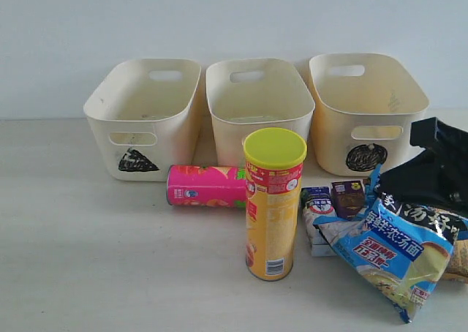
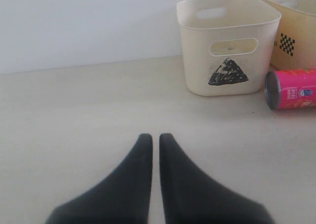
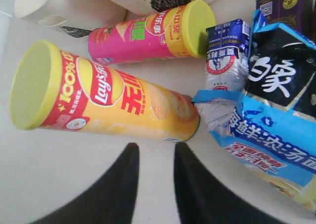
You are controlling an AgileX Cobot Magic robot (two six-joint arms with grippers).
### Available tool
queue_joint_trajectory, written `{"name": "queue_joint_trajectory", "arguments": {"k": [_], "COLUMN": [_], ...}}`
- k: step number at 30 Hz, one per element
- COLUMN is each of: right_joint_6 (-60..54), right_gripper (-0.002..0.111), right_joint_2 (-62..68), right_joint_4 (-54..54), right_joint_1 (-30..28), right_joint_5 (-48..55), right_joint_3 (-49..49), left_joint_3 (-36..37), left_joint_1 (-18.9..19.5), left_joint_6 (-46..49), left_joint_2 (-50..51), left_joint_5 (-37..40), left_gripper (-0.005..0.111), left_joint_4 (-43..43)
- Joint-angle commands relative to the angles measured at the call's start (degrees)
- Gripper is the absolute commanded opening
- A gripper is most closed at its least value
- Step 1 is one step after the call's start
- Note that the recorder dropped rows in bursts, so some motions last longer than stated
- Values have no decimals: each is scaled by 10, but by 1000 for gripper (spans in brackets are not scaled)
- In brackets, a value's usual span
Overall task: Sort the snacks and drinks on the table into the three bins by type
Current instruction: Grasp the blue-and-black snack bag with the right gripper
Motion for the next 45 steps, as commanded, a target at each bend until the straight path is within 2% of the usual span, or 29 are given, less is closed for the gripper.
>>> {"name": "queue_joint_trajectory", "arguments": {"k": [1, 4, 9, 10, 11, 14, 19, 24, 29, 31, 42, 45], "right_joint_6": [32, 125, 124, 99, 85, -45, -191, -260, -378, -417, -437, -443], "right_gripper": [74, 73, 80, 81, 81, 81, 81, 90, 90, 90, 90, 81], "right_joint_2": [0, 0, 0, 0, 0, 37, 152, 220, 270, 281, 361, 380], "right_joint_4": [-14, -115, -125, -111, -94, 52, 192, 240, 344, 354, 354, 354], "right_joint_1": [0, -1, -70, -106, -116, -143, -144, -144, -144, -144, -143, -143], "right_joint_5": [-29, -70, -44, -41, -42, -53, -52, -58, -3, -1, 61, 70], "right_joint_3": [-4, -4, 32, 62, 76, 126, 126, 126, 126, 126, 81, 75], "left_joint_3": [2, 2, 2, 2, 2, 2, 2, 2, 2, 2, 2, 2], "left_joint_1": [-1, -1, -1, -1, -1, -1, -1, -1, -1, -1, -1, -1], "left_joint_6": [0, 0, 0, 0, 0, 0, 0, 0, 0, 0, 0, 0], "left_joint_2": [-2, -2, -2, -2, -2, -2, -2, -2, -2, -2, -2, -2], "left_joint_5": [0, 0, 0, 0, 0, 0, 0, 0, 0, 0, 0, 0], "left_gripper": [4, 4, 4, 4, 4, 4, 4, 4, 4, 4, 4, 4], "left_joint_4": [-1, -1, -1, -1, -1, -1, -1, -1, -1, -1, -1, -1]}}
